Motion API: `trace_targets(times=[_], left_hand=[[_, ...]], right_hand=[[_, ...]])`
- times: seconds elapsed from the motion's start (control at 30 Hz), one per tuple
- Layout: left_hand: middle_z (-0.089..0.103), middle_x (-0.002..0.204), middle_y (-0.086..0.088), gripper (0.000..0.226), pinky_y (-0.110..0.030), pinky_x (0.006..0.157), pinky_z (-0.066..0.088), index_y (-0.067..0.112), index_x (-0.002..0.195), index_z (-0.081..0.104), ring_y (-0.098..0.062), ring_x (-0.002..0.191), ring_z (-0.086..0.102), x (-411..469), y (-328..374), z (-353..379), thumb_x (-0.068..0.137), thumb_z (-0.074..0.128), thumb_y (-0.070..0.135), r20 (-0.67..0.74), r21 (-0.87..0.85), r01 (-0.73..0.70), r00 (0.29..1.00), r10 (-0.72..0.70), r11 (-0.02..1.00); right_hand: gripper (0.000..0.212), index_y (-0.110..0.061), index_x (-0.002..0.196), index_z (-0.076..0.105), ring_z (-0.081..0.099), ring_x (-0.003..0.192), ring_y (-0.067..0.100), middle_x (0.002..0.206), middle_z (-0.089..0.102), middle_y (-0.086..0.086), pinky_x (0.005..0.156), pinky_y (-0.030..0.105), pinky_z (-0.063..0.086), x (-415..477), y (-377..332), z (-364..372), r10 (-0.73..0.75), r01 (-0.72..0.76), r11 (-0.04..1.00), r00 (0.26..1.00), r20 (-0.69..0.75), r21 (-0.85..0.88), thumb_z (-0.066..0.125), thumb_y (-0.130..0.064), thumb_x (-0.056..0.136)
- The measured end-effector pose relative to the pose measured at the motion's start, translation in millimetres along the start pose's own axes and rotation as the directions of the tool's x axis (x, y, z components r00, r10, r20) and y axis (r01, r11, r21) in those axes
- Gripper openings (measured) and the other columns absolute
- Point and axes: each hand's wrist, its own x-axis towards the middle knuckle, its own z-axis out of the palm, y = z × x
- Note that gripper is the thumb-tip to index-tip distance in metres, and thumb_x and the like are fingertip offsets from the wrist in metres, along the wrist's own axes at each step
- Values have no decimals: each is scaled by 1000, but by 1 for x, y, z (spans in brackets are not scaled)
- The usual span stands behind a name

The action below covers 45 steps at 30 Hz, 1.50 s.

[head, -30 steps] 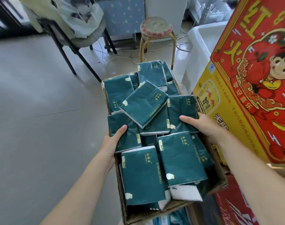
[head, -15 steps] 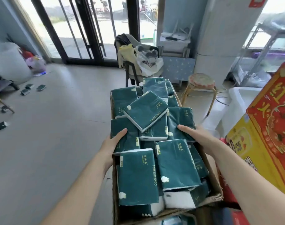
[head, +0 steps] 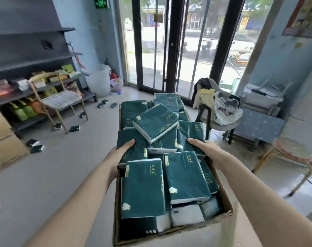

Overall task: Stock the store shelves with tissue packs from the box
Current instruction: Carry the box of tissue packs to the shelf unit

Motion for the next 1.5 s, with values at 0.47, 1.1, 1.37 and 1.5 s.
trace_targets(times=[0.47,1.1,1.37,1.5], left_hand=[[73,83,-7,41,-25,51,52,15,105,68,-21,60,69,85,140,-220,78,71,45,-144,-75,-104,985,92,992],[72,68,-2,27,-29,58,51,21,95,67,-19,61,68,282,277,-405,81,69,44,-414,-255,-157,909,39,954],[71,63,-4,28,-25,45,52,17,93,65,-18,52,68,372,349,-473,82,68,42,-456,-306,-167,890,9,937],[73,71,-5,31,-27,48,53,17,101,67,-20,58,69,430,385,-521,81,70,41,-451,-325,-186,892,21,927]], right_hand=[[38,-7,91,65,67,64,25,74,72,10,60,30,55,135,-137,247,-77,89,995,974,214,-50,74,-40,76],[44,-6,93,65,68,79,29,88,72,14,75,37,56,393,-287,499,-27,143,963,896,444,-230,75,-44,74],[42,-4,89,63,66,79,30,87,70,15,80,40,56,494,-361,592,-23,166,954,870,492,-249,74,-42,76],[48,-2,98,64,67,75,29,90,71,16,76,38,57,553,-388,647,-21,160,957,870,492,-243,76,-41,74]])
